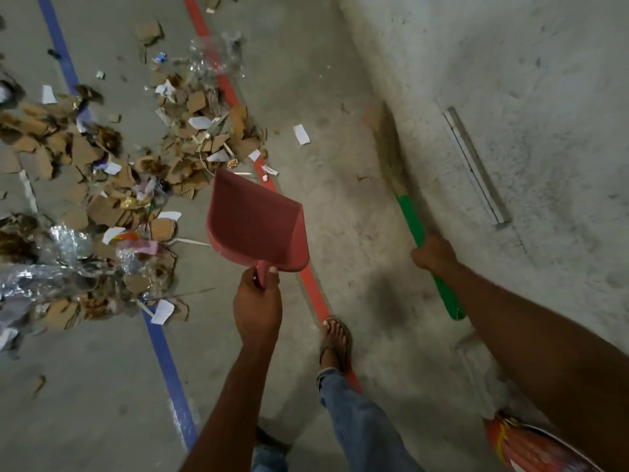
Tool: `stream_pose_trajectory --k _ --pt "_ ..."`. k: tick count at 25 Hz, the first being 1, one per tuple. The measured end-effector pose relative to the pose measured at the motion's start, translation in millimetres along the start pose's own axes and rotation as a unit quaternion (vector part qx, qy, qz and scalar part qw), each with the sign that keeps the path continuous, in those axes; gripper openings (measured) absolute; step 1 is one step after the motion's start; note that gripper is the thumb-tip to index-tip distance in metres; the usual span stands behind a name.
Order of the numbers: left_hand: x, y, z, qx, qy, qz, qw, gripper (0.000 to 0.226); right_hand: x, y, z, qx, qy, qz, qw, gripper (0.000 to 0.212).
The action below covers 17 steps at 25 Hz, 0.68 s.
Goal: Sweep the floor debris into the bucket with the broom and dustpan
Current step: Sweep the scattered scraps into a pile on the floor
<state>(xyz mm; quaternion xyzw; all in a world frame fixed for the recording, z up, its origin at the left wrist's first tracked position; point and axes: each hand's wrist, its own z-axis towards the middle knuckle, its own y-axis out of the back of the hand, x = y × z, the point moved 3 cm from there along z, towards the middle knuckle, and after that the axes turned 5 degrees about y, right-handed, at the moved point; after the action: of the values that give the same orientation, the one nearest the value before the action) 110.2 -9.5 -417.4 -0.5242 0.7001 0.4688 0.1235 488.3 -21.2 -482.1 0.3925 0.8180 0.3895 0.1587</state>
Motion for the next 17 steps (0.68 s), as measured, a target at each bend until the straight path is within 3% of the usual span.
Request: stream_pose_trajectory --k 3,9,13,17 --pt "-8.3 -13.2 15.6 -0.013 0.000 0.020 1.000 0.024 30.0 -2.7 20.9 0.039 0.051 -0.074 0.995 0.055" --pt "-24.1 -9.0 25.6 -0.021 0.022 0.028 0.999 0.034 48.7 -48.0 -43.4 0.108 0.201 -0.034 0.973 0.074" --pt "-53.6 -2.7 50.5 -0.015 0.030 0.023 0.999 0.029 31.1 -23.9 -82.6 0.031 0.216 0.021 0.976 0.083" --pt "-79.0 -1.2 79.2 -0.012 0.008 0.006 1.000 0.026 17.5 23.9 -36.8 -0.064 0.133 0.046 0.988 0.082"
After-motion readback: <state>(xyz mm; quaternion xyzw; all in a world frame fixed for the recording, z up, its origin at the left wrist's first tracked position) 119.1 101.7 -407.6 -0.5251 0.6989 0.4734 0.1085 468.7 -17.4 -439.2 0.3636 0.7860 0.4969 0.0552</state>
